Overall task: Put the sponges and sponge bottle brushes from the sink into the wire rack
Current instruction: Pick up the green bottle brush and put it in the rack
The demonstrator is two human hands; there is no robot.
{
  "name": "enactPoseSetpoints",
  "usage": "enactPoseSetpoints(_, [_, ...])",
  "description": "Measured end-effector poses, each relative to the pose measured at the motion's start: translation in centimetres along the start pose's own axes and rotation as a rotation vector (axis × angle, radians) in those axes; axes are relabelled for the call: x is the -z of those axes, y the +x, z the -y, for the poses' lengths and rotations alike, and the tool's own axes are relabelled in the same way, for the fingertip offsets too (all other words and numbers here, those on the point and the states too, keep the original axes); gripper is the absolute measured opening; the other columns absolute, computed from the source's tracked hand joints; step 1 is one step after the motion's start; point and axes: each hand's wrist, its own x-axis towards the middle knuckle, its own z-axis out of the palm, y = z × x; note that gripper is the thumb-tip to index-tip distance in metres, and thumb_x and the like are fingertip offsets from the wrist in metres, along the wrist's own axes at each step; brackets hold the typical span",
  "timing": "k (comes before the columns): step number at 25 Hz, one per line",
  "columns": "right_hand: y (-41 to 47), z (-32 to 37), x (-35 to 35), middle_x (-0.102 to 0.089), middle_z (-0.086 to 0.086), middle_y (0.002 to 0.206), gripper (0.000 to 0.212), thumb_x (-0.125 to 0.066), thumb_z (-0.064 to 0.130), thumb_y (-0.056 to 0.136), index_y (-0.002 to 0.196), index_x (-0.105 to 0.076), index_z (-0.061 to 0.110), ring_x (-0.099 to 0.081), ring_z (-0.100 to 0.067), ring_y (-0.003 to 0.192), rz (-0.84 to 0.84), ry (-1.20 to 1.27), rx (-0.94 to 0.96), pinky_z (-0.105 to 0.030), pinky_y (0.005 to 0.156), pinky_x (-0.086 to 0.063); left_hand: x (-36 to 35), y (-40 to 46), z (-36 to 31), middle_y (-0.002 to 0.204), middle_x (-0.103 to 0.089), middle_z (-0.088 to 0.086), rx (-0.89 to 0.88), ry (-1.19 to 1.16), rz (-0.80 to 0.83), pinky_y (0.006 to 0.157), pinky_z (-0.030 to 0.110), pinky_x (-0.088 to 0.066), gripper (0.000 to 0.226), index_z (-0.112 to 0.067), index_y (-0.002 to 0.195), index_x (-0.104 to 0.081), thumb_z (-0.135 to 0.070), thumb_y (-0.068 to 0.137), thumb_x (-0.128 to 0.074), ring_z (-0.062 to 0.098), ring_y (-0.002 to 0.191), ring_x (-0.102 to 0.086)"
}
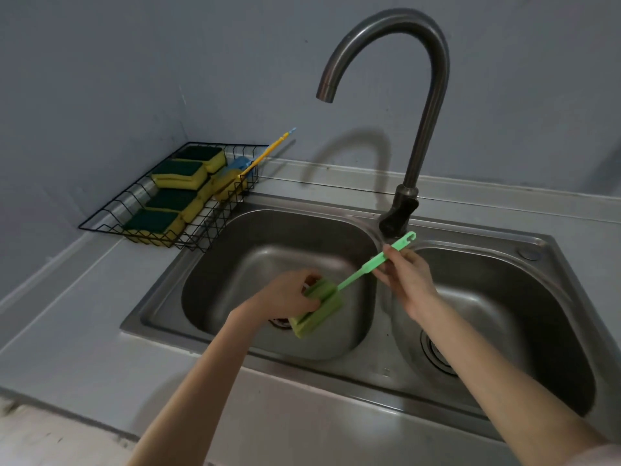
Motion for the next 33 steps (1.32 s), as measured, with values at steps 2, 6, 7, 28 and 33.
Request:
enactPoseSetpoints(2, [-0.1, -0.6, -2.4, -0.057, -0.008, 0.074, 0.015, -0.052, 0.009, 0.09, 0.076, -0.053, 0.01, -0.06, -0.014, 0.068, 0.034, 0.01, 0.008, -0.03, 0.078, -0.058, 1.1, -0.7, 1.9, 0.132, -0.051, 0.011, 0.006, -0.016, -0.066, 0.098, 0.029, -0.039, 0.05, -0.012, 0.129, -0.041, -0.018, 0.082, -0.058, 0.024, 0.119, -0.049])
enactPoseSetpoints(6, [-0.4, -0.7, -7.5, -0.057, -0.006, 0.075, 0.018, -0.051, 0.009, 0.091, 0.074, -0.053, 0.011, -0.06, -0.014, 0.073, 0.092, 0.073, 0.027, -0.022, 0.064, -0.059, 4.1, -2.2, 5.4, 0.123, -0.059, 0.006, -0.033, -0.125, -0.333, 0.088, 0.02, -0.036, 0.041, -0.016, 0.121, -0.051, -0.013, 0.08, -0.061, 0.018, 0.11, -0.054])
enactPoseSetpoints(7, [-0.3, -0.7, -8.8, -0.056, -0.005, 0.075, 0.018, -0.051, 0.009, 0.091, 0.073, -0.053, 0.012, -0.059, -0.013, 0.073, 0.102, 0.086, 0.038, -0.022, 0.065, -0.059, 5.1, -2.4, 6.2, 0.121, -0.06, 0.005, -0.047, -0.122, -0.399, 0.085, 0.018, -0.035, 0.039, -0.017, 0.119, -0.053, -0.013, 0.08, -0.061, 0.015, 0.107, -0.053])
enactPoseSetpoints(28, [5.2, 2.6, -27.7, -0.059, -0.002, 0.078, 0.013, -0.054, 0.008, 0.09, 0.078, -0.055, 0.013, -0.061, -0.01, 0.073, 0.164, -0.047, 0.27, -0.015, 0.063, -0.058, 19.6, 3.4, 16.6, 0.127, -0.057, 0.011, -0.131, -0.178, -0.668, 0.09, 0.024, -0.034, 0.044, -0.016, 0.125, -0.05, -0.007, 0.082, -0.057, 0.024, 0.116, -0.051])
enactPoseSetpoints(33, [8.2, 2.2, -28.6, -0.057, -0.003, 0.074, 0.014, -0.054, 0.004, 0.089, 0.077, -0.054, 0.011, -0.062, -0.01, 0.068, 0.101, -0.126, 0.3, -0.015, 0.061, -0.058, 19.6, 8.2, 18.2, 0.129, -0.055, 0.008, -0.125, -0.222, -0.539, 0.09, 0.022, -0.033, 0.046, -0.017, 0.126, -0.048, -0.006, 0.082, -0.056, 0.018, 0.115, -0.049])
